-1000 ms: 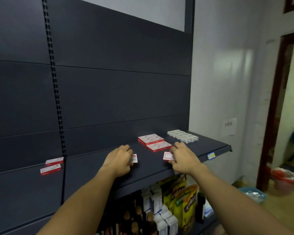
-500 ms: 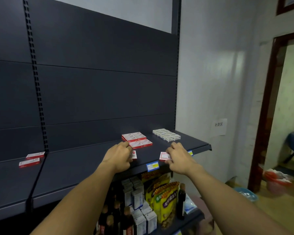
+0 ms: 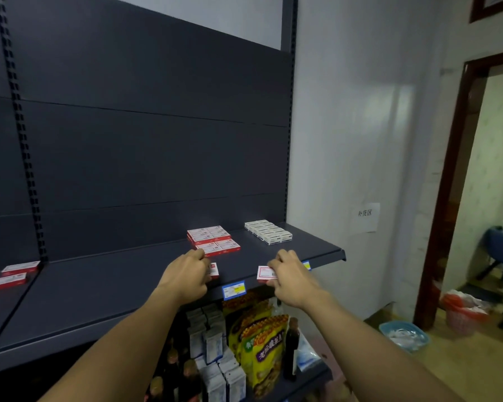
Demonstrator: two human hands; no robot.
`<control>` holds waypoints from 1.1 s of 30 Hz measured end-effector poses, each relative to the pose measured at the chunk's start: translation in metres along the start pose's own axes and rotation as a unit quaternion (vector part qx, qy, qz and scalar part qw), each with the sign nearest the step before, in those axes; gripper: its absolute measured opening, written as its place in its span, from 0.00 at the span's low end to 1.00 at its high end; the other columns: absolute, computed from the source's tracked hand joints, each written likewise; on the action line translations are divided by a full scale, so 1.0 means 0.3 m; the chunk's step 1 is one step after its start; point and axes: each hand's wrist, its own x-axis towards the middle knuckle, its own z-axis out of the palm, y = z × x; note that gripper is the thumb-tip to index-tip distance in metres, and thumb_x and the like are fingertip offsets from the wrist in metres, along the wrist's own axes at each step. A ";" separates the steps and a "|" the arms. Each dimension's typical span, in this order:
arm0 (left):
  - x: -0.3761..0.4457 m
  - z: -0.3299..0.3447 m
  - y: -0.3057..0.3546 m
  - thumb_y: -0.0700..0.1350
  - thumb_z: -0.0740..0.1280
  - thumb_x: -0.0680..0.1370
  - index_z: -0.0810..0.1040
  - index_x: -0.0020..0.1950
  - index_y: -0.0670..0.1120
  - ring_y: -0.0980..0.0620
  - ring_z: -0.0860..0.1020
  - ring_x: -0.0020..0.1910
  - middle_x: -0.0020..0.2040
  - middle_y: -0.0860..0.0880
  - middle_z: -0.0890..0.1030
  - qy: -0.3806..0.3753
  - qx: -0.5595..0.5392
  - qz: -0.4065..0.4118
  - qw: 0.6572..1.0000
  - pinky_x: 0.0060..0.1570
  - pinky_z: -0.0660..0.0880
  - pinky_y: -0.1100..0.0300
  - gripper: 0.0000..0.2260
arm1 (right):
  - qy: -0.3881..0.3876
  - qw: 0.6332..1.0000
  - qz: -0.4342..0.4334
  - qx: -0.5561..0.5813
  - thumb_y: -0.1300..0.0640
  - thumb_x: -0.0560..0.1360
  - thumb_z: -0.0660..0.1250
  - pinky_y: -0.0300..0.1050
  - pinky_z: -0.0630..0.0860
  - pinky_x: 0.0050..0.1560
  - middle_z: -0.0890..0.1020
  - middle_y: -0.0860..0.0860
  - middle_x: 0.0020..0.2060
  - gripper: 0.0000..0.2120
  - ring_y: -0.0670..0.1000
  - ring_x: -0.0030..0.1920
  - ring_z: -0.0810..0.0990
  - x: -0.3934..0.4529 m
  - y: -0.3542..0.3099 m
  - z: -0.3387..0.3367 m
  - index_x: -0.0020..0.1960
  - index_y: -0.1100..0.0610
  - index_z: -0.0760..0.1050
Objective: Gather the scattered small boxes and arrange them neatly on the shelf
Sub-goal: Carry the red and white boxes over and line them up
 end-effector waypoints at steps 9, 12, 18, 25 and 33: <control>0.155 0.104 -0.035 0.51 0.64 0.78 0.79 0.60 0.48 0.49 0.75 0.52 0.56 0.51 0.73 0.018 -0.004 -0.034 0.999 0.51 0.76 0.54 0.13 | -0.019 1.000 -0.005 0.017 0.52 0.78 0.68 0.50 0.71 0.66 0.70 0.53 0.61 0.23 0.53 0.65 0.66 0.147 0.116 0.095 0.70 0.58 0.71; 0.202 0.126 -0.050 0.50 0.64 0.78 0.79 0.59 0.48 0.49 0.75 0.52 0.54 0.51 0.73 0.020 0.004 -0.034 0.999 0.51 0.75 0.54 0.13 | -0.021 0.999 -0.007 0.027 0.53 0.77 0.69 0.50 0.70 0.67 0.70 0.54 0.62 0.23 0.54 0.67 0.65 0.227 0.143 0.125 0.69 0.58 0.71; 0.279 0.163 -0.135 0.49 0.64 0.76 0.80 0.60 0.46 0.48 0.75 0.54 0.57 0.50 0.75 0.016 0.016 -0.059 0.998 0.52 0.76 0.51 0.15 | -0.013 0.998 -0.037 0.045 0.53 0.77 0.70 0.49 0.69 0.67 0.71 0.54 0.62 0.21 0.54 0.67 0.65 0.406 0.140 0.191 0.66 0.59 0.72; 0.334 0.214 -0.207 0.45 0.64 0.78 0.79 0.58 0.45 0.47 0.74 0.54 0.56 0.48 0.74 0.033 0.007 -0.088 0.996 0.52 0.74 0.54 0.11 | -0.007 0.993 -0.080 0.082 0.51 0.77 0.70 0.51 0.69 0.67 0.72 0.51 0.59 0.21 0.53 0.66 0.66 0.578 0.123 0.270 0.67 0.56 0.74; 0.398 0.321 -0.177 0.41 0.64 0.79 0.79 0.62 0.41 0.44 0.73 0.55 0.57 0.45 0.75 0.065 -0.055 -0.101 0.991 0.57 0.74 0.49 0.13 | 0.012 0.982 -0.133 0.136 0.53 0.78 0.69 0.47 0.69 0.67 0.71 0.50 0.58 0.20 0.50 0.62 0.66 0.684 0.130 0.392 0.68 0.58 0.73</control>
